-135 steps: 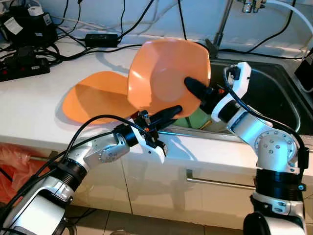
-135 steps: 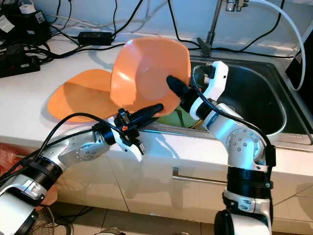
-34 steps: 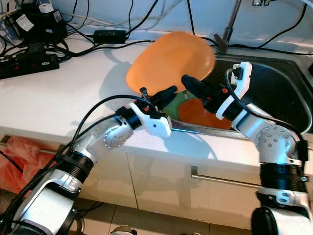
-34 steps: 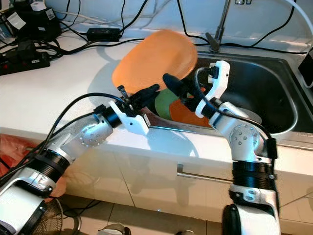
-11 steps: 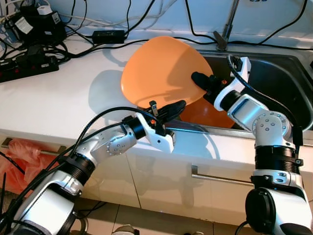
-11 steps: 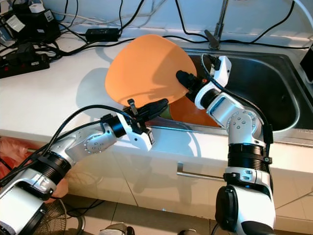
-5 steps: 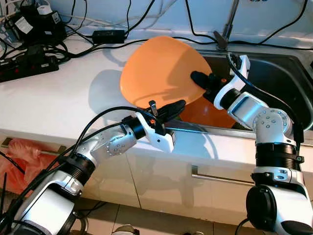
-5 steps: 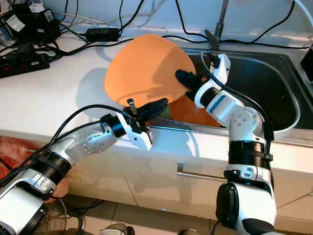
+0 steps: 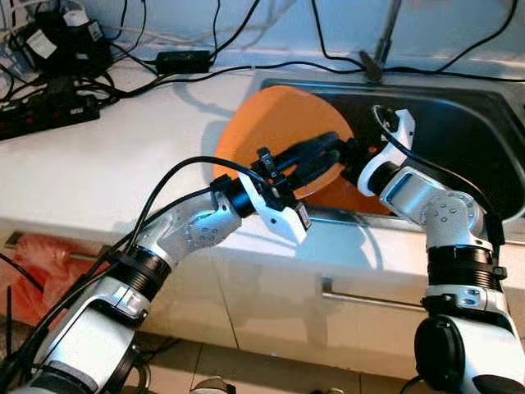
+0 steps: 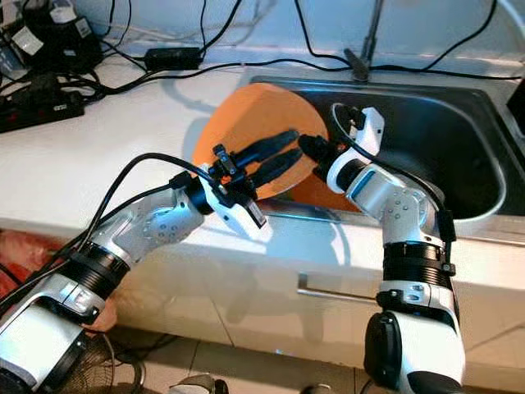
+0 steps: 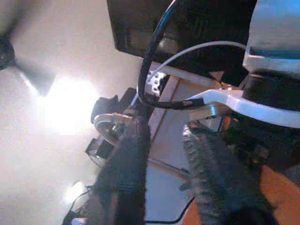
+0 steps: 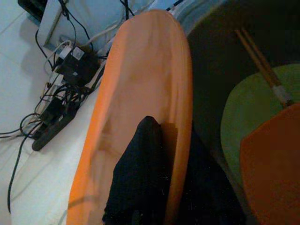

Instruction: Kitchen organization

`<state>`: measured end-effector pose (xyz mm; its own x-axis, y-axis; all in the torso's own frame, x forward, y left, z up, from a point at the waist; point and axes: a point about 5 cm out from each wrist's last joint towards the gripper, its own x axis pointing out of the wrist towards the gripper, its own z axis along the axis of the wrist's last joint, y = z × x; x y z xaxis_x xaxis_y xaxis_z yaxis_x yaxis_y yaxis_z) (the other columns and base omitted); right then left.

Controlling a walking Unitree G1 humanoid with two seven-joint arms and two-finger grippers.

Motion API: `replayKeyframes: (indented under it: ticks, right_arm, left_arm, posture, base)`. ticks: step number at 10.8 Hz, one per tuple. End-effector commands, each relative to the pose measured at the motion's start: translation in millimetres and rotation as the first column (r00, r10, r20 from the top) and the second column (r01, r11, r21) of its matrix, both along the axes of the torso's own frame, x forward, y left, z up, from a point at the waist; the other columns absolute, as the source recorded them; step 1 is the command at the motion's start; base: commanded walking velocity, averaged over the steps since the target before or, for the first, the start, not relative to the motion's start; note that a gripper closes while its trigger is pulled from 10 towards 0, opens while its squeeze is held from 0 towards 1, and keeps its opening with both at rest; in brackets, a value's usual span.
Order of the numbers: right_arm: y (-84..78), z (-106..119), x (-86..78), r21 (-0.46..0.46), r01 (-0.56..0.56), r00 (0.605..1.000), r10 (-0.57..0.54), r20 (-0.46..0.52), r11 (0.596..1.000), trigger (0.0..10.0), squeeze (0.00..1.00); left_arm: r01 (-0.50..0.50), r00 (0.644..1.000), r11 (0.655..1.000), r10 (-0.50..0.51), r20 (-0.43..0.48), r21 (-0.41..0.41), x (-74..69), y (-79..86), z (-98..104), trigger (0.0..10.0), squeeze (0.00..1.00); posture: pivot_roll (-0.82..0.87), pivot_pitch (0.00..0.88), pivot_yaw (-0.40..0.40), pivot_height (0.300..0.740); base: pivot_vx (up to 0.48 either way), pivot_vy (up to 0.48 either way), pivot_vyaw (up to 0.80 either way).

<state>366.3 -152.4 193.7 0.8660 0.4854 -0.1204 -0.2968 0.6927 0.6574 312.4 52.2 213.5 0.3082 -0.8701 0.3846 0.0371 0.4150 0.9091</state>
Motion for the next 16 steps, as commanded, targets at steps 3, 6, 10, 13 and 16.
replayKeyframes:
  ticks: [3,6,10,13,16]
  right_arm:
    - [-2.9,-10.8,-0.1,-0.079,0.026,0.999,-0.030,-0.044,0.997,0.0,0.00]
    - [-23.2,-5.2,6.6,-0.036,0.191,0.982,-0.190,0.010,0.981,0.0,0.00]
    - [-58.7,1.7,14.1,-0.085,0.413,0.908,-0.404,0.111,0.907,0.0,0.00]
    - [-64.4,-7.8,15.7,-0.183,0.451,0.892,-0.434,0.127,0.873,0.0,0.00]
    - [-75.8,-17.4,15.4,-0.343,0.479,0.878,-0.451,0.161,0.808,4.6,0.00]
  left_arm:
    - [0.030,0.999,0.999,-0.031,-0.040,-0.014,-1.3,0.0,2.1,10.0,1.00]
    - [0.034,0.984,0.999,-0.041,-0.174,-0.042,-2.1,3.4,-0.5,10.0,1.00]
    - [0.006,0.950,0.999,-0.017,-0.310,-0.035,-4.1,17.9,-10.5,10.0,1.00]
    - [-0.005,0.932,1.000,0.000,-0.361,-0.013,-4.5,21.9,-14.6,10.0,1.00]
    - [0.047,0.837,0.994,0.013,-0.548,0.094,-2.9,19.9,-37.1,10.0,1.00]
  posture:
    - [0.13,0.049,0.041,0.740]
    - [0.13,0.047,0.039,0.740]
    - [0.14,0.046,0.017,0.740]
    - [0.14,0.048,0.014,0.740]
    - [0.13,0.049,0.021,0.740]
  base:
    - [0.000,0.000,0.00]
    - [0.000,0.000,0.00]
    - [0.000,0.000,0.00]
    - [0.000,0.000,0.00]
    - [0.000,0.000,0.00]
